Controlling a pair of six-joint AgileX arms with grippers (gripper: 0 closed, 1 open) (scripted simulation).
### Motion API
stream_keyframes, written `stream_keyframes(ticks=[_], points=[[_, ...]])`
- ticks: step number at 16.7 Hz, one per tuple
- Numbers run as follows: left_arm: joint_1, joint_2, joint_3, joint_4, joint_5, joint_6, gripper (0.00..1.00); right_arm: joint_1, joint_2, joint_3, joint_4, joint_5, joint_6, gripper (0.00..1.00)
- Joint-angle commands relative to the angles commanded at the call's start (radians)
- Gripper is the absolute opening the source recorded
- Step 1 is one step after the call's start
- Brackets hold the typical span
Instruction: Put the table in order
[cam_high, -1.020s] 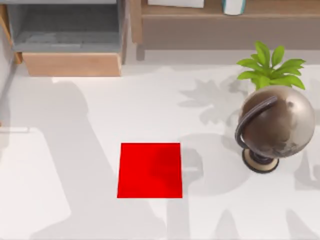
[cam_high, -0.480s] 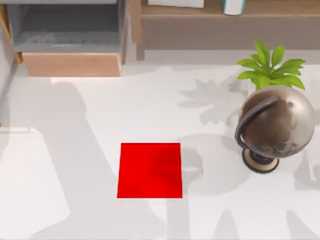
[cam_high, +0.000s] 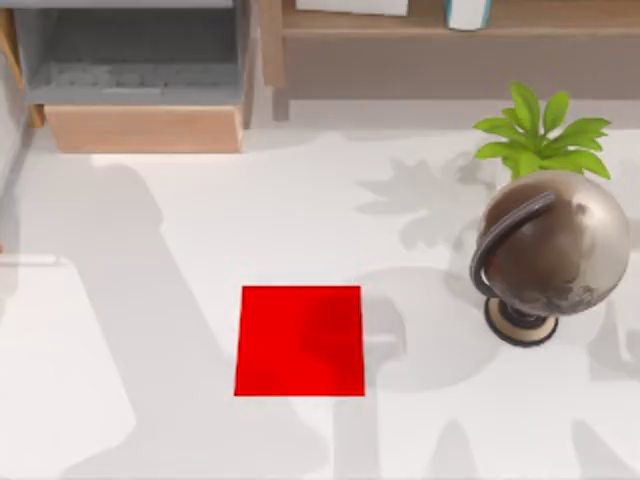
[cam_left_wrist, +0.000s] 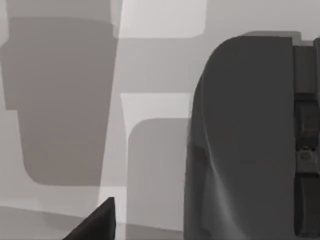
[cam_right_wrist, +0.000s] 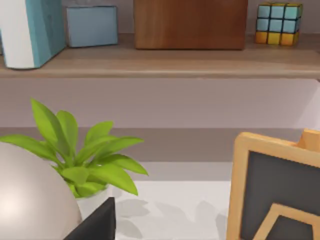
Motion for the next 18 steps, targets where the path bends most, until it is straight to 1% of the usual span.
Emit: stream_keyframes(ticks=[8,18], points=[[-0.010,0.018,-0.016,0.029,-0.001,-0.009,1.00,0.000,0.000,0.000,0.000,0.000,0.000,1.00],[-0.010,0.018,-0.016,0.029,-0.001,-0.009,0.25,0.000,0.000,0.000,0.000,0.000,0.000,1.00]])
